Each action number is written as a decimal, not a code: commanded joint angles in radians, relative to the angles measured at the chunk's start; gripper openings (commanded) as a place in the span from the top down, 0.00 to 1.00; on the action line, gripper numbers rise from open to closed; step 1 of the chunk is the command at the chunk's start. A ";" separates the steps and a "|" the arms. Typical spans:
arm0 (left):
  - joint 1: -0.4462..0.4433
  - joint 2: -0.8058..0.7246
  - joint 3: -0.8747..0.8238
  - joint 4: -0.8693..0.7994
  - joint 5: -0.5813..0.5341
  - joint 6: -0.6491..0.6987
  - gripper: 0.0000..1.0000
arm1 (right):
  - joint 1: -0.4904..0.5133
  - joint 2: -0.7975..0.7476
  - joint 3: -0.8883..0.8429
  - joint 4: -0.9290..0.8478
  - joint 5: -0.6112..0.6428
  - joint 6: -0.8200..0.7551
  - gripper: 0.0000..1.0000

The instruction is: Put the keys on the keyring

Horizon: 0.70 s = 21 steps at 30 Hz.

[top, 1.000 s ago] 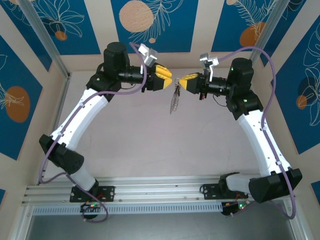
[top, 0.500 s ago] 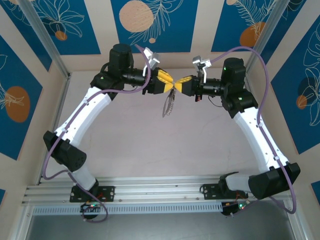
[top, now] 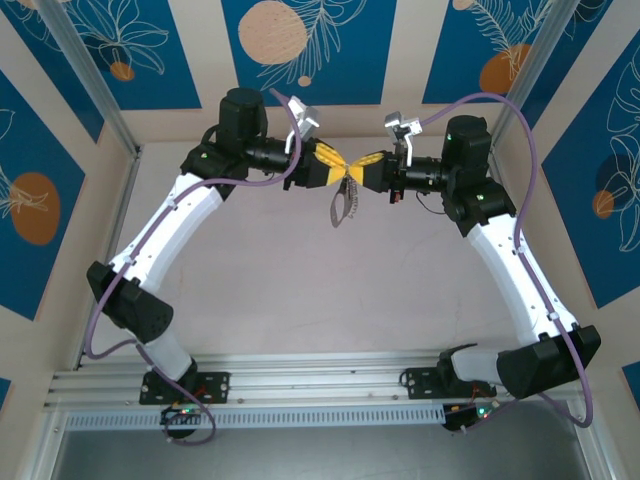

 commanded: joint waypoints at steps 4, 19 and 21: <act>-0.011 0.023 0.052 -0.023 0.045 0.028 0.91 | 0.011 0.004 0.044 0.004 -0.004 -0.007 1.00; -0.020 -0.050 -0.106 0.380 -0.098 -0.227 1.00 | -0.102 -0.118 -0.138 0.232 0.083 0.210 0.62; -0.022 -0.062 -0.135 0.445 -0.119 -0.272 1.00 | -0.102 -0.147 -0.193 0.274 0.118 0.229 0.61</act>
